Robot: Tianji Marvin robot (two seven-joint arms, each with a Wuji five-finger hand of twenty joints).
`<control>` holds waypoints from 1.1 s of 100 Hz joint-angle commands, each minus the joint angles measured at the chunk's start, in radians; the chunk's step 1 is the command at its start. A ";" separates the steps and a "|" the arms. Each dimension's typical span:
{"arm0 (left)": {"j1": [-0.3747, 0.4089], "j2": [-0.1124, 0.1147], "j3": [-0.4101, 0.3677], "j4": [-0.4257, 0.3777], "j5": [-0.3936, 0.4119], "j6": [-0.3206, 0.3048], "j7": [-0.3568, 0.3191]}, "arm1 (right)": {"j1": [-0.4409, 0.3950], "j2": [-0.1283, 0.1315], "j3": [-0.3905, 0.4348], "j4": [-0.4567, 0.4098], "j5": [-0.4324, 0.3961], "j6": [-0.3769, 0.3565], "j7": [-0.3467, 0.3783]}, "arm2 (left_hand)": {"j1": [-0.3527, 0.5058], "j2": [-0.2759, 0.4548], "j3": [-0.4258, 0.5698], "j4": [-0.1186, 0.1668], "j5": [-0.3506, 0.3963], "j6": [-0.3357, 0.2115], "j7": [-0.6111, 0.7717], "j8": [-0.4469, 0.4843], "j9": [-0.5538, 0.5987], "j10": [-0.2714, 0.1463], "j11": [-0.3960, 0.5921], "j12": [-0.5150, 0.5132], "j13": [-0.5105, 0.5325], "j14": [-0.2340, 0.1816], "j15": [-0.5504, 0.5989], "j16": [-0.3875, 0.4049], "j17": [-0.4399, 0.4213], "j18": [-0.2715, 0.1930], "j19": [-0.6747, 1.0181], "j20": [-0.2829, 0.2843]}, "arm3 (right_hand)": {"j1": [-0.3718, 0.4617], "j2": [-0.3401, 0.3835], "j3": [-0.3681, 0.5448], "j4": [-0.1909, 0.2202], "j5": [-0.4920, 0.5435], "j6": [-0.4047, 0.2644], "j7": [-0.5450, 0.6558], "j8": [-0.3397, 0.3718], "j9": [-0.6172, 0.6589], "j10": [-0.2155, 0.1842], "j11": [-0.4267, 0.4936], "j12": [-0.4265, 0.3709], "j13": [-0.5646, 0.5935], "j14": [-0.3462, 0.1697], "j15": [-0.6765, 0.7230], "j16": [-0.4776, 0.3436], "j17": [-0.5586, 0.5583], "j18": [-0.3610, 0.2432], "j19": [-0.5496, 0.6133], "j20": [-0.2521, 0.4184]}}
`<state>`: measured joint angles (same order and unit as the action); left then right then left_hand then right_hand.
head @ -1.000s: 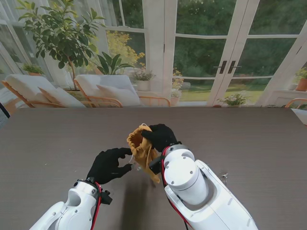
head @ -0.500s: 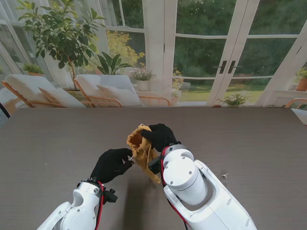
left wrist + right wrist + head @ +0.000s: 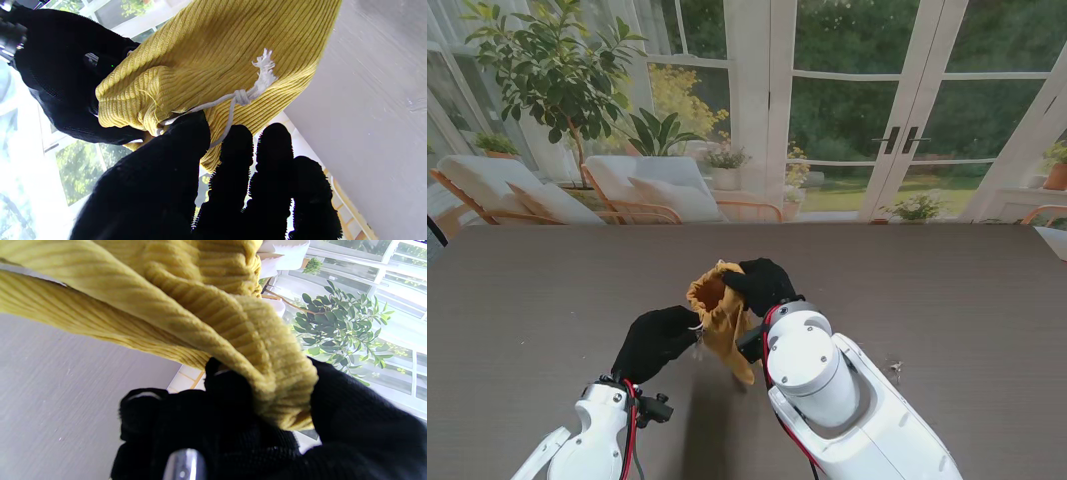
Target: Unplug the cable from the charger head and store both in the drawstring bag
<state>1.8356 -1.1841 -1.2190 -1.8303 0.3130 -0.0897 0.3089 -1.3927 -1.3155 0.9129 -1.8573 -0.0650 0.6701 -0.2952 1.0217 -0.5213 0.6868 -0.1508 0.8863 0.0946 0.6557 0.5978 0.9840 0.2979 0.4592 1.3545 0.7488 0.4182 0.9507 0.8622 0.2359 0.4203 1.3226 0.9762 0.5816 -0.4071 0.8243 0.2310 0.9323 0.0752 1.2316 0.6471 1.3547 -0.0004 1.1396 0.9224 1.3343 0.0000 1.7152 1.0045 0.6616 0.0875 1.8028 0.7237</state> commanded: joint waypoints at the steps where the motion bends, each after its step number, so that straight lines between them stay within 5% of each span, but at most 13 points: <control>1: 0.010 -0.007 -0.003 -0.012 -0.002 -0.005 -0.016 | 0.001 -0.006 0.001 -0.002 -0.002 0.003 0.012 | 0.056 0.079 -0.026 -0.021 0.019 -0.021 0.141 0.080 -0.006 0.005 0.025 0.031 0.008 0.036 0.052 0.017 -0.034 -0.008 0.005 0.016 | 0.030 -0.016 0.007 -0.021 0.036 0.133 0.058 0.015 0.090 0.118 -0.017 0.022 -0.015 -0.167 0.068 -0.005 0.517 0.005 0.115 0.052; 16: 0.030 -0.004 -0.019 -0.035 -0.030 -0.009 -0.037 | -0.001 -0.005 0.004 -0.003 -0.004 0.006 0.015 | 0.051 0.080 -0.001 -0.043 -0.007 0.024 0.214 0.165 -0.023 0.013 0.105 0.093 0.001 0.027 0.087 0.033 -0.040 -0.012 0.005 0.028 | 0.029 -0.015 0.006 -0.022 0.035 0.132 0.057 0.016 0.090 0.118 -0.018 0.021 -0.015 -0.167 0.068 -0.005 0.517 0.005 0.115 0.052; 40: 0.053 0.006 -0.041 -0.064 -0.062 -0.014 -0.091 | 0.000 0.000 0.006 -0.006 -0.010 0.001 0.021 | -0.065 0.021 0.206 -0.159 0.007 0.116 0.388 0.313 -0.041 0.013 0.227 0.132 0.010 0.007 0.183 0.078 -0.047 -0.015 0.009 0.068 | 0.030 -0.016 0.006 -0.022 0.033 0.131 0.056 0.016 0.090 0.118 -0.019 0.022 -0.015 -0.165 0.069 -0.005 0.517 0.005 0.115 0.053; 110: 0.055 0.008 -0.059 -0.089 -0.327 -0.091 -0.188 | -0.006 0.014 0.012 -0.002 -0.004 -0.056 0.040 | -0.166 0.065 0.266 -0.165 0.128 0.122 0.379 0.346 -0.024 -0.007 0.270 0.098 -0.063 0.029 0.179 0.111 -0.111 -0.058 -0.002 0.096 | 0.029 -0.014 0.006 -0.024 0.033 0.128 0.056 0.019 0.090 0.119 -0.020 0.023 -0.015 -0.160 0.070 -0.005 0.517 0.005 0.115 0.053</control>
<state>1.8856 -1.1713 -1.2746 -1.9031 -0.0104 -0.1743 0.1471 -1.3929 -1.2979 0.9255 -1.8543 -0.0700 0.6217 -0.2672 0.8829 -0.5058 0.9614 -0.2816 0.8360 0.1903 0.7674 0.8443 0.9502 0.3110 0.7235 1.4578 0.7130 0.4176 1.0994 0.9549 0.1489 0.4205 1.3117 1.0505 0.5818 -0.4072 0.8244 0.2268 0.9323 0.0752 1.2306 0.6471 1.3550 0.0003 1.1347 0.9225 1.3343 0.0005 1.7152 1.0045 0.6616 0.0880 1.8028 0.7257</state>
